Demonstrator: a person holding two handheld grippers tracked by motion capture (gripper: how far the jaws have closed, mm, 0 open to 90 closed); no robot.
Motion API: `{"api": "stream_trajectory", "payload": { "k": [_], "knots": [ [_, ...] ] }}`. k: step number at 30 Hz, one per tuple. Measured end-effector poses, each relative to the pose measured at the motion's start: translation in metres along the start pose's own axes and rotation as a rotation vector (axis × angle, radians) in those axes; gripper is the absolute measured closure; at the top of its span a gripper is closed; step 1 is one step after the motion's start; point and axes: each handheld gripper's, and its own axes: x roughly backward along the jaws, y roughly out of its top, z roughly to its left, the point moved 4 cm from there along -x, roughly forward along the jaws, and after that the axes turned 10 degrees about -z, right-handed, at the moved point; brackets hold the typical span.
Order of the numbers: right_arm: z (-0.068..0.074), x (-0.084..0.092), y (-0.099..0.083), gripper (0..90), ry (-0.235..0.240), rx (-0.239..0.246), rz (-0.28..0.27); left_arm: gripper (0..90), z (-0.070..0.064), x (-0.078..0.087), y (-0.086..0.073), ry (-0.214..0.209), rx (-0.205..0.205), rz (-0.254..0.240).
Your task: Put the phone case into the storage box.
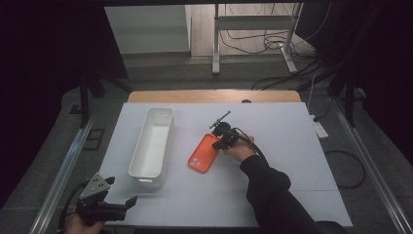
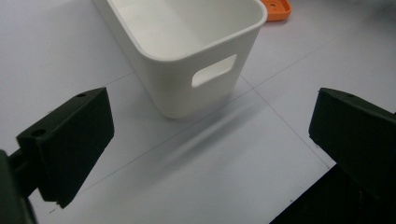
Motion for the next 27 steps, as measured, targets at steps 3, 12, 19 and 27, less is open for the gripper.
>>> {"api": "stream_trajectory", "payload": {
  "k": [3, 12, 19, 27],
  "knots": [
    [-0.002, 0.004, -0.005, 89.4, -0.003, -0.007, 0.001, 0.8, 0.0, 0.0, 0.0, 0.002, 0.0, 0.0],
    [-0.009, 0.014, -0.015, 88.9, -0.024, -0.031, 0.013, 0.8, 0.0, 0.0, 0.0, 0.003, 0.001, 0.0],
    [-0.011, 0.02, -0.022, 89.4, -0.015, -0.043, 0.016, 0.8, 0.0, 0.0, 0.0, 0.002, 0.002, 0.0],
    [-0.007, 0.026, -0.028, 89.4, -0.016, -0.021, 0.036, 0.8, 0.0, 0.0, 0.0, 0.002, 0.002, -0.001]
  ]
}}
